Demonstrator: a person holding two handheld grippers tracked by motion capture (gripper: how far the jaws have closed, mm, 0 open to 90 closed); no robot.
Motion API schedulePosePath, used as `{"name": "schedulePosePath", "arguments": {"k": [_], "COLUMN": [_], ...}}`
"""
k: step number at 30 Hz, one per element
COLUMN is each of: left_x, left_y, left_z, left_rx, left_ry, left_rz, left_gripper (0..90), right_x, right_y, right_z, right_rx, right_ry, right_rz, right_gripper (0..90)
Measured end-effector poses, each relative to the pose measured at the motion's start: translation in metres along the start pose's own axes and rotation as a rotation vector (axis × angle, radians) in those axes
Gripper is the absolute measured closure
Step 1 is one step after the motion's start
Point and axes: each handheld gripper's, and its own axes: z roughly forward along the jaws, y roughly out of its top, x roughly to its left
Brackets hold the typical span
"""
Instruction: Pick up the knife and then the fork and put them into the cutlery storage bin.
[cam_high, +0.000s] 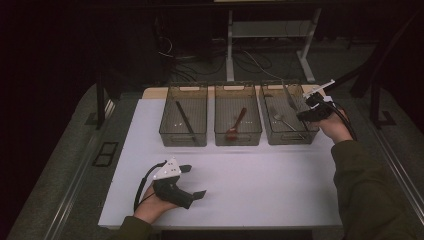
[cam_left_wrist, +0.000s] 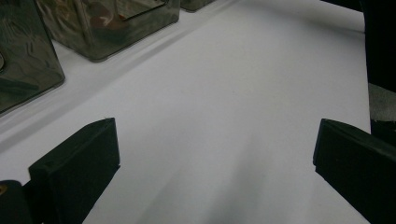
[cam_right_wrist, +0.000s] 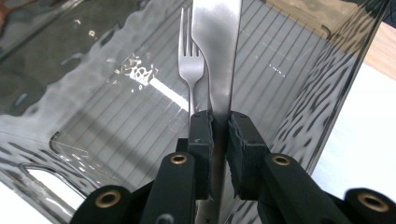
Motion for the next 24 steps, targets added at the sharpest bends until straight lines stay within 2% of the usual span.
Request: {"name": "schedulePosePath", "arguments": {"k": [18,20,24], "left_x": [0.000,0.000,-0.001], "left_y": [0.000,0.000,0.000], "left_z": [0.000,0.000,0.001], "left_rx": [0.001,0.001,0.001], "left_ry": [-0.005,-0.005,-0.005], "left_rz": [0.001,0.001,0.000], "left_gripper": [0.0,0.0,0.0], "right_x": [0.008,0.008,0.007], "right_y": [0.008,0.008,0.010], "right_z": [0.018,0.019,0.012], "right_rx": [0.076,0.065,0.006], "right_ry": [-0.010,-0.008,0.006], "right_rz": [-0.054,-0.050,-0.019], "right_gripper": [78.1,73.7,63.5]}}
